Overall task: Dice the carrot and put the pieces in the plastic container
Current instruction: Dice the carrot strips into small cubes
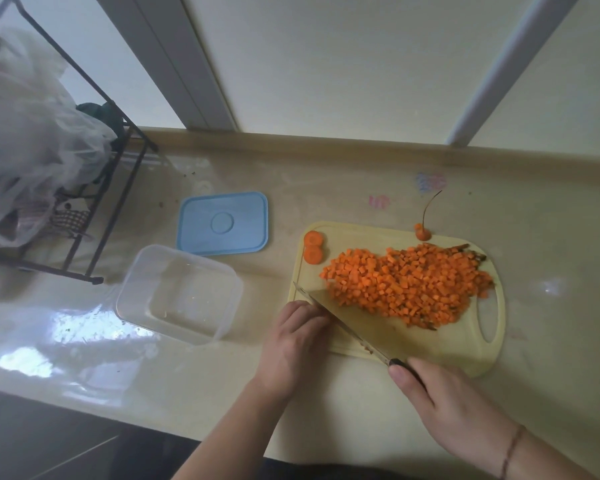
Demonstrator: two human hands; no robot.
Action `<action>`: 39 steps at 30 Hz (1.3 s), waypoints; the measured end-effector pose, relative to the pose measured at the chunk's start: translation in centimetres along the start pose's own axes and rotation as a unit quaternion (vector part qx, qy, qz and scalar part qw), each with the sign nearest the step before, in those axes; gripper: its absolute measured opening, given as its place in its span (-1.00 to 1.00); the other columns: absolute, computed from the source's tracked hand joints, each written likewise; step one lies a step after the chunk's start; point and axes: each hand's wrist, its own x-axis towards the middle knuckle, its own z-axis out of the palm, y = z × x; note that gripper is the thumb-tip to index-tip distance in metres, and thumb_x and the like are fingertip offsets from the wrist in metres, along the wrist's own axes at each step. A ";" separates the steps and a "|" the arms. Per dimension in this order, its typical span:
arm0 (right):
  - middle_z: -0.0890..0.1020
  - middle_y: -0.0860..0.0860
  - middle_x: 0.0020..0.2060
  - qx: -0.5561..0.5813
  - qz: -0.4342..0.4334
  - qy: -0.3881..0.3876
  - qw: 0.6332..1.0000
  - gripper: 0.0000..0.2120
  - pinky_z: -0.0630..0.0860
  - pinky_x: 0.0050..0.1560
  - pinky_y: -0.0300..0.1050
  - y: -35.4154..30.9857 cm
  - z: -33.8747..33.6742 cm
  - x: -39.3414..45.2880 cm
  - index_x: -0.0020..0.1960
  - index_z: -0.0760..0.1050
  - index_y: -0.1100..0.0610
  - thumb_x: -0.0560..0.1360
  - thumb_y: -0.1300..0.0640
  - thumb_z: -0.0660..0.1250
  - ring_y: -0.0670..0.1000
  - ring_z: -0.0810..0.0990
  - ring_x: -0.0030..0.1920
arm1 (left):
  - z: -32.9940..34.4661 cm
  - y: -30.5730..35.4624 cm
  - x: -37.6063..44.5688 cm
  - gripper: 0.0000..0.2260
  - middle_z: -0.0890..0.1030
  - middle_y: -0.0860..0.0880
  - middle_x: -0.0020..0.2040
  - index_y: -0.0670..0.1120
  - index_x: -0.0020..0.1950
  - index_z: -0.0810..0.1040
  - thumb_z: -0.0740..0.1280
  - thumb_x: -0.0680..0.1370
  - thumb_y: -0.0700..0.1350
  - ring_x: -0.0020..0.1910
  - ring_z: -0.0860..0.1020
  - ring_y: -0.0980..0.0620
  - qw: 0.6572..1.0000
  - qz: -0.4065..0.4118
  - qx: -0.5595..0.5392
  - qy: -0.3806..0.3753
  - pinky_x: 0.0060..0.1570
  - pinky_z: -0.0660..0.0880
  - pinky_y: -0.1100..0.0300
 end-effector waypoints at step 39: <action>0.50 0.01 -0.43 -0.014 0.006 -0.019 1.000 -0.39 0.47 -0.28 0.06 -0.5 1.5 0.5 -0.29 0.30 -0.01 0.46 -0.47 -0.23 -0.03 0.50 -0.38 | 0.0 0.0 -0.3 -0.83 0.66 0.02 0.05 -0.16 0.00 0.70 0.34 0.63 -0.13 0.04 0.60 -0.01 0.998 -0.037 -0.044 0.030 0.07 0.54 0.08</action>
